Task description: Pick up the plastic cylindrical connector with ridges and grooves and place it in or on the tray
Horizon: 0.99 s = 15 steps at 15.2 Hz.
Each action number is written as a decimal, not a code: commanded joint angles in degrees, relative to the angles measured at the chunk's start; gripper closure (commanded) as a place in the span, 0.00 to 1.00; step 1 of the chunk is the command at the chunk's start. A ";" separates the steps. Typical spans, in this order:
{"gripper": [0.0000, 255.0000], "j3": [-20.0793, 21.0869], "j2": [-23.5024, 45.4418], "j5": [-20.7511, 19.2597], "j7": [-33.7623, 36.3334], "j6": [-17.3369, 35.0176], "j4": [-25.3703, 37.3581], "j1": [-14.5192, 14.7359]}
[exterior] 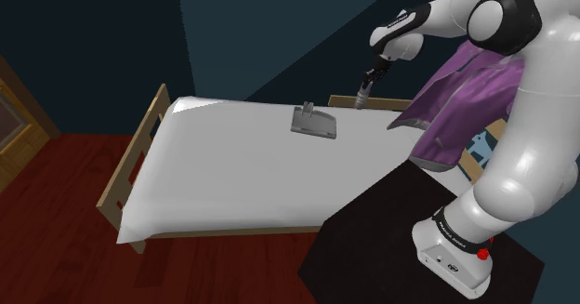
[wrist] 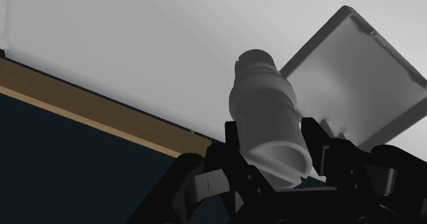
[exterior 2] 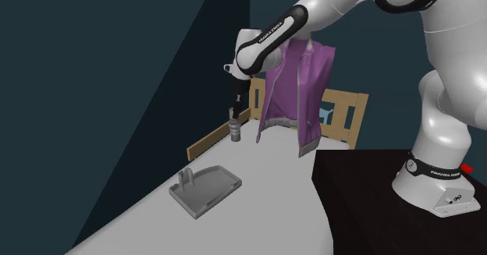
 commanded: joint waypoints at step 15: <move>1.00 1.10 2.78 -5.96 20.60 -10.21 13.85 13.23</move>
